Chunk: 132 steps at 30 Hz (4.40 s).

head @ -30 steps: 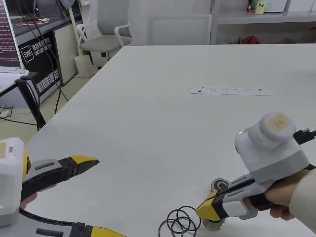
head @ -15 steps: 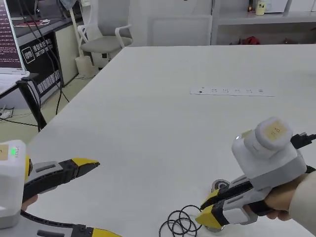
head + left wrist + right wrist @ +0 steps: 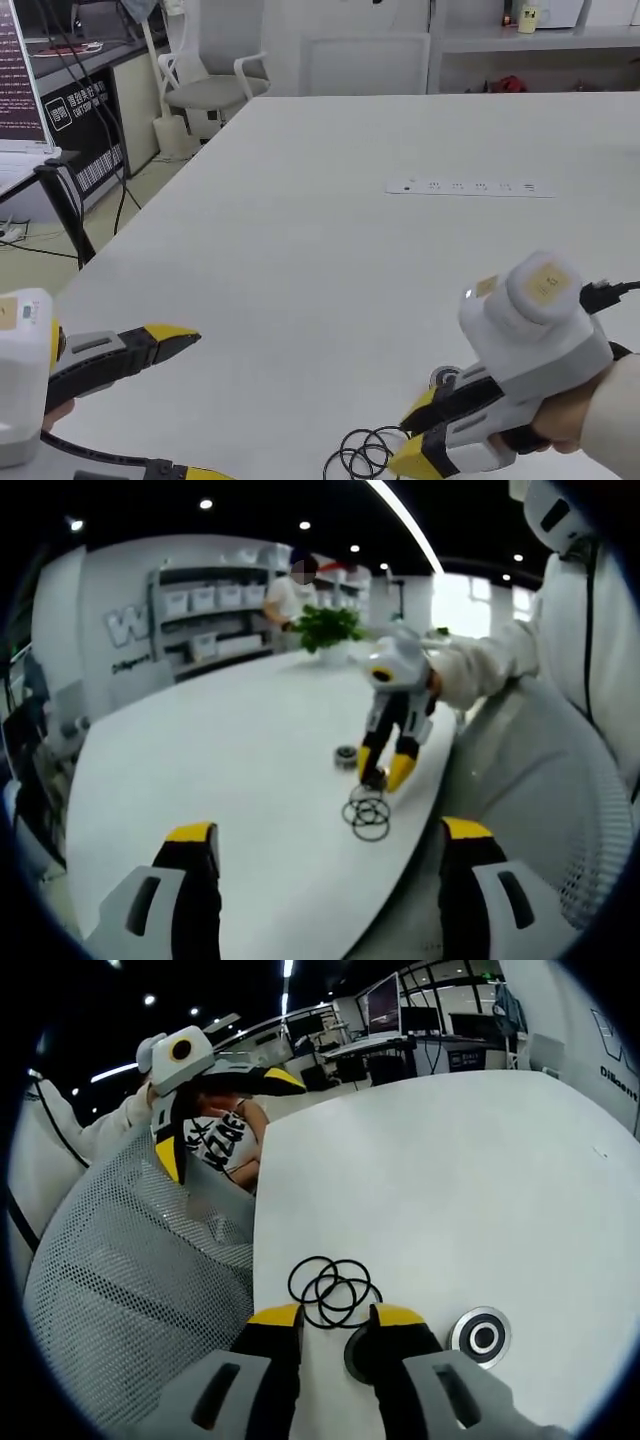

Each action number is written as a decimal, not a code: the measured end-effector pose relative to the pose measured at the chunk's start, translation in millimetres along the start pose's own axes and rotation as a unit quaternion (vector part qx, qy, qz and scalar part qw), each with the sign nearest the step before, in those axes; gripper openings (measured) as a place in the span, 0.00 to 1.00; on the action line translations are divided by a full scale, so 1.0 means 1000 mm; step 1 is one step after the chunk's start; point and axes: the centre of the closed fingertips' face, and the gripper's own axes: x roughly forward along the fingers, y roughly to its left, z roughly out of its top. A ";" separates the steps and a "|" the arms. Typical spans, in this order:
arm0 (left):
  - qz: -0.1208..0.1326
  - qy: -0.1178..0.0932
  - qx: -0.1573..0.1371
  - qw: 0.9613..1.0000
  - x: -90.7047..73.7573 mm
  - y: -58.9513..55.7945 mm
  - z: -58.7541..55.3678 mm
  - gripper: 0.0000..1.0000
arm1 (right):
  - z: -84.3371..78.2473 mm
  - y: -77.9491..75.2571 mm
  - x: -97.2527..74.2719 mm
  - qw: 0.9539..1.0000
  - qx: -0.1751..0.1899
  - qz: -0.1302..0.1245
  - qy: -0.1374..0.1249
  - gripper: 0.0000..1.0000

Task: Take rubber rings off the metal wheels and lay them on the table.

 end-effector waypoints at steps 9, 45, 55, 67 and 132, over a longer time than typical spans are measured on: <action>-0.003 0.000 0.001 1.000 0.002 -0.001 0.000 0.91 | -0.004 0.001 0.001 0.999 -0.029 -0.001 0.020 0.23; 0.004 -0.019 0.002 1.000 0.000 0.005 0.007 0.92 | 0.057 -0.014 -0.067 0.994 -0.031 -0.064 -0.083 0.32; 0.007 -0.032 0.010 0.999 -0.004 0.006 0.014 0.94 | 0.074 0.002 -0.099 0.989 -0.055 -0.082 -0.110 0.38; 0.006 -0.034 0.015 0.999 -0.007 0.008 0.015 0.96 | 0.078 0.007 -0.150 0.976 -0.051 -0.124 -0.172 0.53; 0.018 -0.012 -0.049 0.999 0.001 0.013 -0.027 1.00 | -0.106 -0.004 -0.132 0.967 0.128 -0.182 -0.125 0.98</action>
